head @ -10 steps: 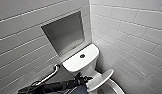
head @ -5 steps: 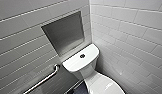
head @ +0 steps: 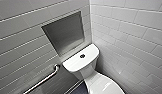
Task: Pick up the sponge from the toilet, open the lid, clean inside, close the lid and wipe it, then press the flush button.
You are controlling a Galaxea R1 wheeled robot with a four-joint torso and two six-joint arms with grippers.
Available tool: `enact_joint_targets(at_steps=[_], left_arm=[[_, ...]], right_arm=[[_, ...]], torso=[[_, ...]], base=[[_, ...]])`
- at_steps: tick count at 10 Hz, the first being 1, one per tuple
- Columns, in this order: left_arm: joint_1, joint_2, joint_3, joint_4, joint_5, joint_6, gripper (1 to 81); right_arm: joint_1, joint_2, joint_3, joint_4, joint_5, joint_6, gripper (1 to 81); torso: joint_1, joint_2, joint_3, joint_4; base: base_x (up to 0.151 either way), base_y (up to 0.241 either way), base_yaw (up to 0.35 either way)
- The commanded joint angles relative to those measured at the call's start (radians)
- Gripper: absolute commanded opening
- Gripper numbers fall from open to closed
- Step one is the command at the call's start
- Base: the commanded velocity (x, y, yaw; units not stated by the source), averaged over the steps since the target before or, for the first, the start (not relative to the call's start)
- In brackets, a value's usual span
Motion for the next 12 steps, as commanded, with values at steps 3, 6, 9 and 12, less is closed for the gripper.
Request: enact_joint_targets(at_steps=[3, 6, 9, 12], left_arm=[[0.207, 0.073, -0.244, 0.212, 0.027, 0.011, 81.1], [0.248, 0.179, -0.406, 0.273, 0.036, 0.020, 81.1], [0.252, 0.202, -0.430, 0.275, 0.036, 0.020, 81.1], [0.252, 0.224, -0.442, 0.290, 0.036, 0.020, 81.1]], right_arm=[[-0.013, -0.042, 0.113, -0.017, -0.065, -0.005, 1.0], [-0.029, -0.130, 0.264, -0.014, -0.007, -0.004, 1.0], [-0.043, -0.075, 0.167, -0.022, -0.010, -0.004, 1.0], [-0.045, -0.059, 0.139, -0.020, -0.010, -0.004, 1.0]], torso=[[0.000, 0.000, 0.000, 0.000], [0.000, -0.001, 0.000, 0.000], [0.000, -0.001, 0.000, 0.000], [-0.071, 0.107, 0.001, 0.000]], base=[[0.000, 0.000, 0.000], [0.000, 0.000, 0.000], [0.000, 0.000, 0.000], [0.000, 0.000, 0.000]])
